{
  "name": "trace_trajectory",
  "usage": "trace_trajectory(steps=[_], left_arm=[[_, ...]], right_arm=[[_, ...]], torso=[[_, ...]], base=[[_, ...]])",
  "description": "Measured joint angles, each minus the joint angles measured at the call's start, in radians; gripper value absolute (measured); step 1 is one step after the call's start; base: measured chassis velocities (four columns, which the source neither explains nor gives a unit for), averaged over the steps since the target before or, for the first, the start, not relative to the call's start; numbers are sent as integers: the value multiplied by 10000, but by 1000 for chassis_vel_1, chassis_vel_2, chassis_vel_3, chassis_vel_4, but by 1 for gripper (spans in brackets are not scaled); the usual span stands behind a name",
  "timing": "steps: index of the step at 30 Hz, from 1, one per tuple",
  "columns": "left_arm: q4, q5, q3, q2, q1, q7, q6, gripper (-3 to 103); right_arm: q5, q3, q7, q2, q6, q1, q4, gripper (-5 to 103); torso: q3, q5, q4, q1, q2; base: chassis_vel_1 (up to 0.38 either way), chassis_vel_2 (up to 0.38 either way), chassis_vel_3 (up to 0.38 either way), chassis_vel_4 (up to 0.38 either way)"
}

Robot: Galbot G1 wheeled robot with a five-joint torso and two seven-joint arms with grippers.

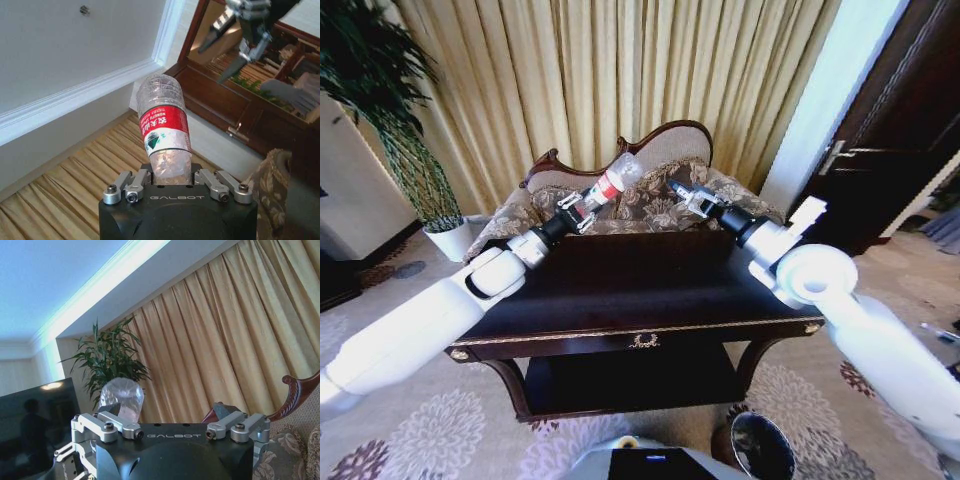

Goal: Move to the front of the table and place the trash on the table into the trash bin.

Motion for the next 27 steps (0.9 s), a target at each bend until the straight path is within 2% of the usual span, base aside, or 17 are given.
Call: trace_trajectory(steps=[5, 15, 25, 27], left_arm=[[50, -382, 476, -409, -658, -157, 317, 32], [231, -501, 1324, -952, -1584, -212, 453, 32], [204, -601, 1990, -823, -2225, -142, 456, 32], [213, -757, 2330, -835, -2553, -134, 473, 32]], right_arm=[[-203, -157, 0, 238, -63, 174, -216, 100], [-350, -499, -19, 567, -97, 814, -625, 100], [-309, -774, -60, 757, -418, 1460, -781, 100], [-313, -866, -40, 793, -418, 1579, -794, 100]], torso=[[0, 3, -4, -1, 0], [0, 0, -2, -1, 0], [0, -2, 3, -1, 0], [0, 0, -3, 0, 0]], base=[[0, 0, 0, 0], [0, 0, 0, 0], [0, 0, 0, 0], [0, 0, 0, 0]])
